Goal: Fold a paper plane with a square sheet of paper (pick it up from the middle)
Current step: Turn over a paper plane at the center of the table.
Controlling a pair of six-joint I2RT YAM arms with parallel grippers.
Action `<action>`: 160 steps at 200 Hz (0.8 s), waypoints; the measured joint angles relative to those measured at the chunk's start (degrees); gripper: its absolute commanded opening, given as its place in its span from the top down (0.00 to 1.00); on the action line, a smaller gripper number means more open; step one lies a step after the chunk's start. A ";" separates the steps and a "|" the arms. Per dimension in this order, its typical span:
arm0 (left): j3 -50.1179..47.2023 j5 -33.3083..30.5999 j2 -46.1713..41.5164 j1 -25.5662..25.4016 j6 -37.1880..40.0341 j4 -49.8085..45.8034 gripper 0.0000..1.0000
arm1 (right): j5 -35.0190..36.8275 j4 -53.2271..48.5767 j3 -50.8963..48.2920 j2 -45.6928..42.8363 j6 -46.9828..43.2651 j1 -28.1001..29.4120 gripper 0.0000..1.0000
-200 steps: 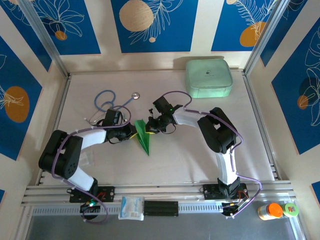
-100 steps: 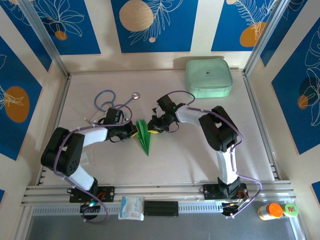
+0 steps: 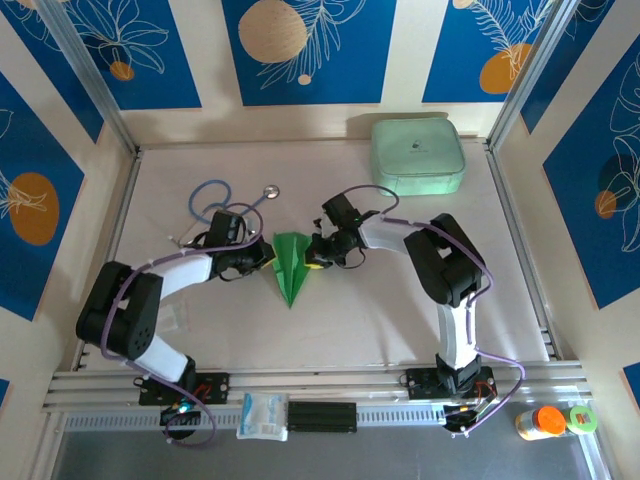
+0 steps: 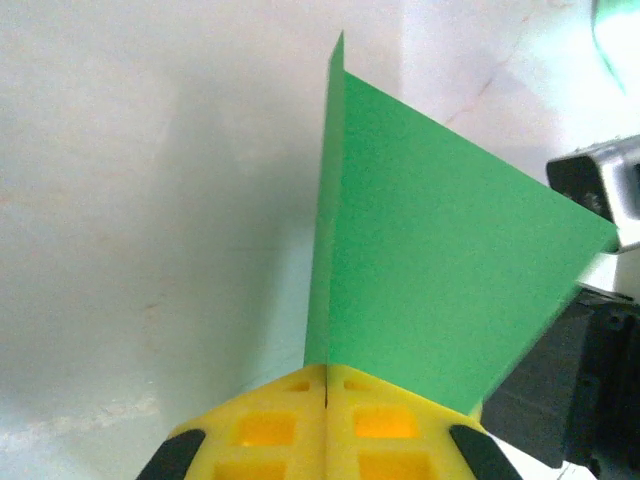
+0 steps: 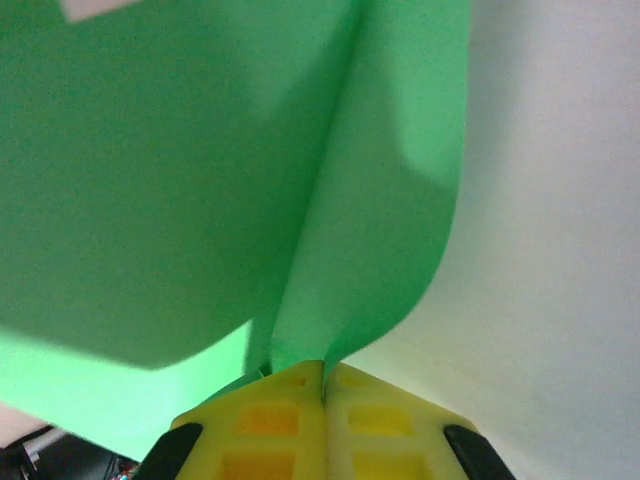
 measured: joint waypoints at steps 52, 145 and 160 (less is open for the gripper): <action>-4.33 -2.97 -1.46 0.00 -2.62 1.18 1.00 | 1.53 2.38 -2.67 -1.51 2.78 -1.01 0.95; -3.04 -5.70 -6.34 -0.07 -1.29 -4.63 0.66 | 1.49 2.49 -2.69 -1.44 3.56 -0.68 0.94; -3.04 -5.64 -9.84 -0.68 -1.31 -4.98 0.66 | 1.49 2.32 -2.29 -1.31 3.56 -0.63 0.94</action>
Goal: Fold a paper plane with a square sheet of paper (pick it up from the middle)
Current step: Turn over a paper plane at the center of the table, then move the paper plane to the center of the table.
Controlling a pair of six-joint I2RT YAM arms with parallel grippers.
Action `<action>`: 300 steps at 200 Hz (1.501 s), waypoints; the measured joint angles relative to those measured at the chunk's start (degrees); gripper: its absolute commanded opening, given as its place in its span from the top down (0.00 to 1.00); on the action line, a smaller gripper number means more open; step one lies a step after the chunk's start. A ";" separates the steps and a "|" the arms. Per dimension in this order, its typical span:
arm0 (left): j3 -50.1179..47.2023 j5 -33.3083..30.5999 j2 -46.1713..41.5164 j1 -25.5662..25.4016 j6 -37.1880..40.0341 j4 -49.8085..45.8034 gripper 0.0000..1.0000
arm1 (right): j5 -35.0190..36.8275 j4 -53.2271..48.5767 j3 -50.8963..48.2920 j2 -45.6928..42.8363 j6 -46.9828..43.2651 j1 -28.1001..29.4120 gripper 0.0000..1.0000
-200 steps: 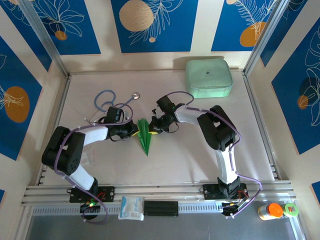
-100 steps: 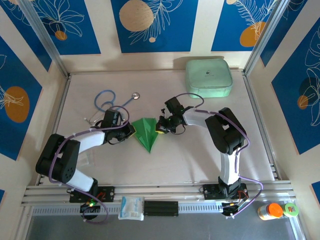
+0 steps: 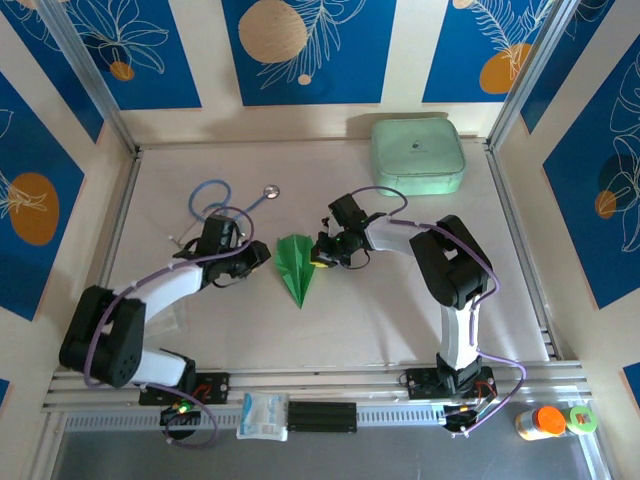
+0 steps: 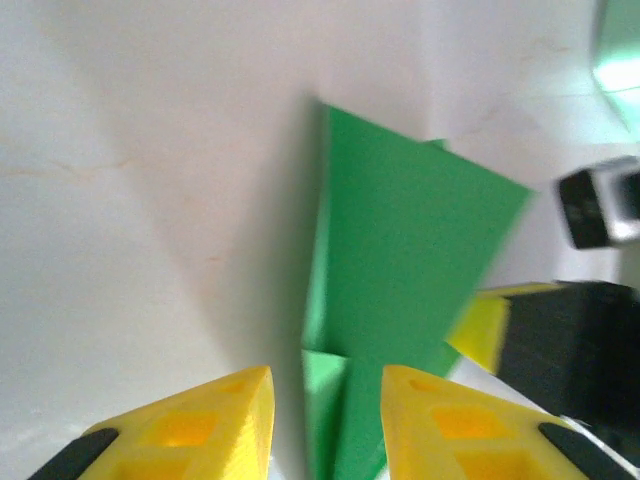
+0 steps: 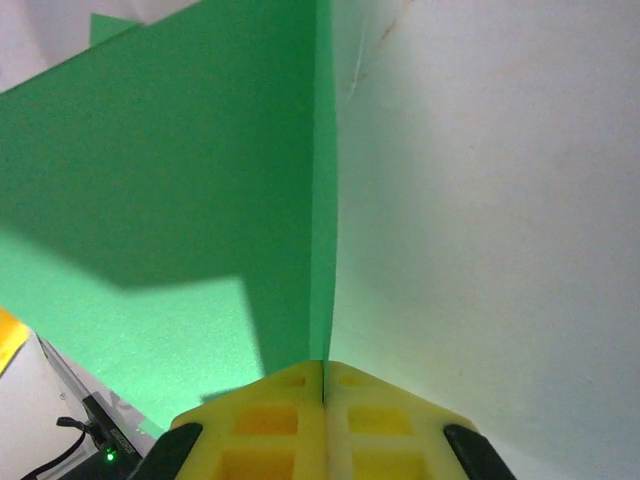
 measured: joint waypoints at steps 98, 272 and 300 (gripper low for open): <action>-0.33 2.36 2.67 -7.65 -2.60 0.52 0.68 | 0.00 -0.24 0.52 0.63 -0.02 0.02 0.95; 5.99 1.53 10.29 -13.79 -1.03 -3.39 0.63 | -0.02 -0.24 0.52 0.63 -0.02 0.02 0.94; 9.40 -1.03 12.87 -15.67 0.74 -7.58 0.61 | -0.07 -0.24 0.55 0.63 0.00 0.17 0.94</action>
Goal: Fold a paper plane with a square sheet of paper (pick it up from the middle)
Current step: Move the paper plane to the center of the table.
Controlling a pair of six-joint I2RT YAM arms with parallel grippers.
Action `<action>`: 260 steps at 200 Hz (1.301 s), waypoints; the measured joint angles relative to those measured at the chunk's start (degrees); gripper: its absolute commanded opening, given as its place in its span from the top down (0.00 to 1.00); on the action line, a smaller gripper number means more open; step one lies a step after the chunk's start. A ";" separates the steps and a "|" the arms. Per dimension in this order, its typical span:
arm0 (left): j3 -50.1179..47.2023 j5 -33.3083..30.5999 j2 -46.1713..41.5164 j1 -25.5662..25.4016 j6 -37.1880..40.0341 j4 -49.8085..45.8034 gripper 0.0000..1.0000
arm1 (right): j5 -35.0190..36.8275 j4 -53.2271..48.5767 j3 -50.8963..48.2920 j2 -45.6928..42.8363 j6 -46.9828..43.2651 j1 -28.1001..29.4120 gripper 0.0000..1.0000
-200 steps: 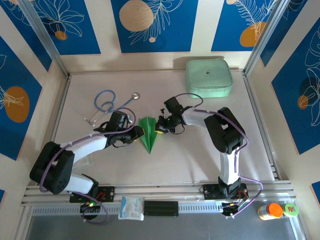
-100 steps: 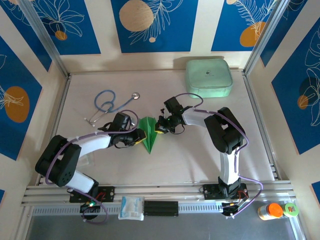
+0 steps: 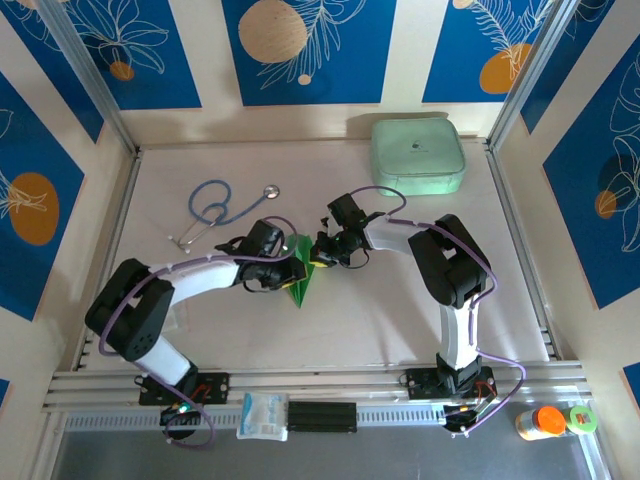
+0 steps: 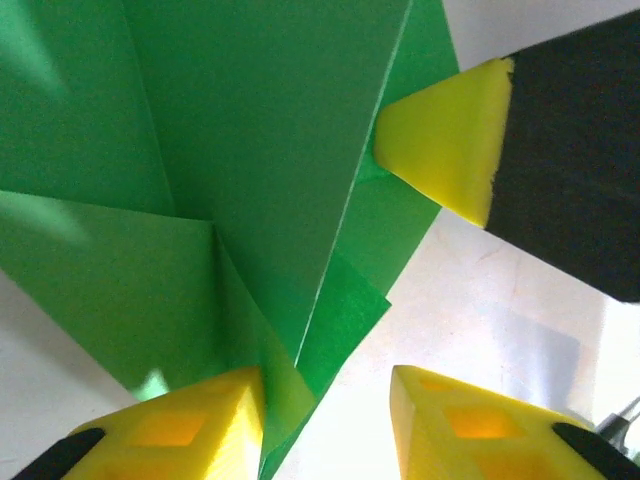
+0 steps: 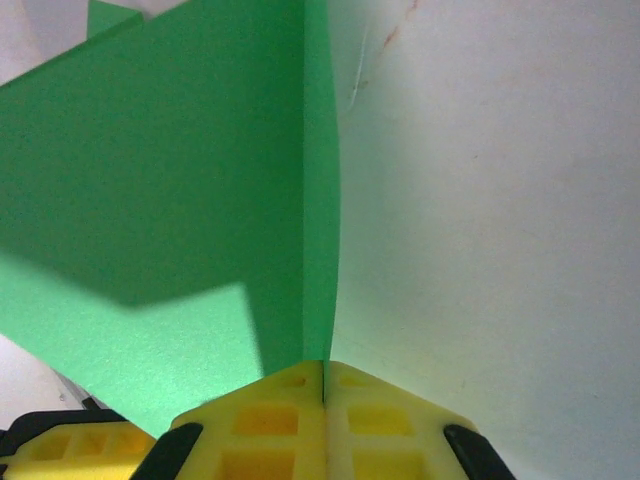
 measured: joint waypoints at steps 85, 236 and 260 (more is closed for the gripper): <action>5.11 -4.76 5.77 -3.15 2.75 -5.70 0.53 | -0.61 0.00 -0.02 0.00 0.42 0.22 0.95; 8.35 -10.64 7.67 -3.67 2.78 -9.97 0.73 | -1.03 -0.63 0.33 -0.02 0.42 0.48 0.91; 9.11 -10.82 8.72 -3.91 2.80 -10.78 0.76 | -1.07 -0.63 0.33 -0.02 0.72 0.55 0.89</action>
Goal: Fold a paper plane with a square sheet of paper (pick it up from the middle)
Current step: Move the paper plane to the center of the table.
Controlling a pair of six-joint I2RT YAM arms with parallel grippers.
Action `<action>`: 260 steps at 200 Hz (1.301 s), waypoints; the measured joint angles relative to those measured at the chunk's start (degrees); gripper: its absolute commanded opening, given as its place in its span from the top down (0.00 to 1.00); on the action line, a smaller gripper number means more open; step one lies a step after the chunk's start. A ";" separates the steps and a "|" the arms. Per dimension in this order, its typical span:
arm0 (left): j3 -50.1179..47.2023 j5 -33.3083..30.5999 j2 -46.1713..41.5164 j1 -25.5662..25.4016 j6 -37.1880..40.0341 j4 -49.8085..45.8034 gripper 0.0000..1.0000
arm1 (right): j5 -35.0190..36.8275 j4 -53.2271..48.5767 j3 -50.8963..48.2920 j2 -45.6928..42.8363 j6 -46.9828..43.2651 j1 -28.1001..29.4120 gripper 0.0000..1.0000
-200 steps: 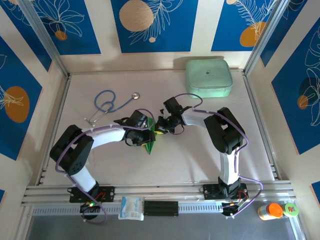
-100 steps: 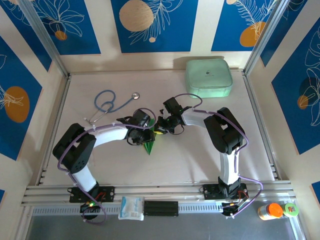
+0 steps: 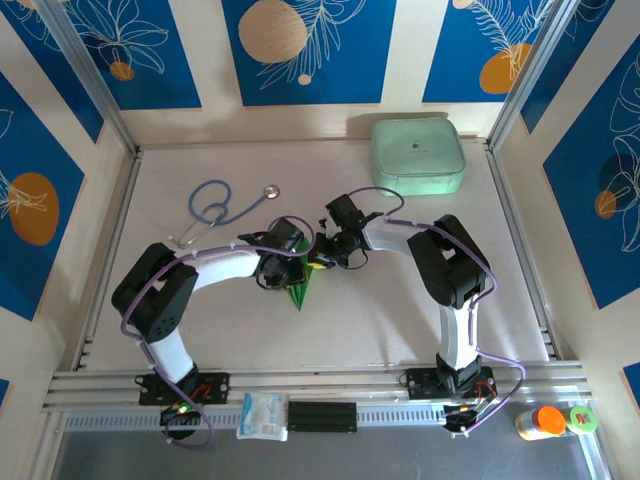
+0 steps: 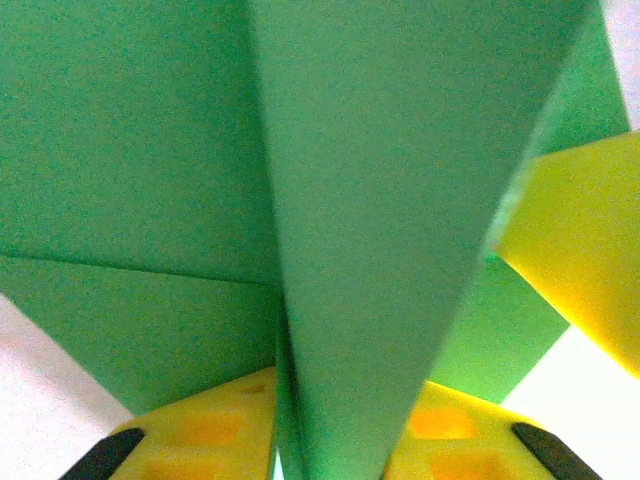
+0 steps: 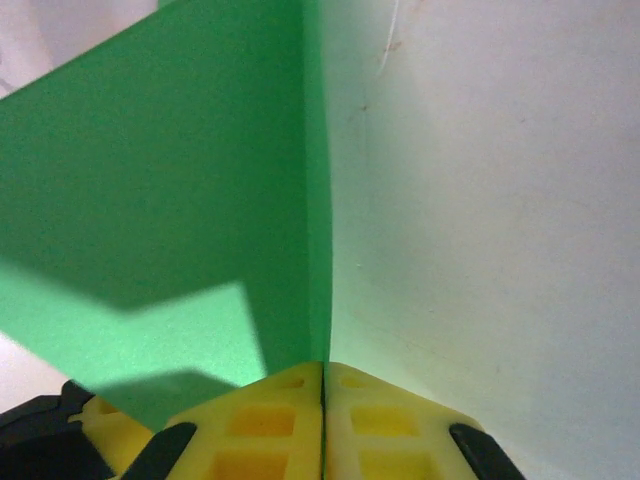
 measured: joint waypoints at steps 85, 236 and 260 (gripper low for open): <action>4.26 -3.41 0.31 -0.22 3.74 -5.33 0.95 | 7.10 -1.57 -3.23 -7.89 0.61 -3.10 0.47; 17.70 -9.68 11.34 -0.22 12.83 -16.92 0.84 | 23.91 -2.56 -13.60 -21.84 1.75 -8.13 0.41; 18.01 -9.94 11.43 -0.24 12.61 -17.29 0.82 | 23.78 -2.56 -13.60 -21.75 1.90 -8.28 0.41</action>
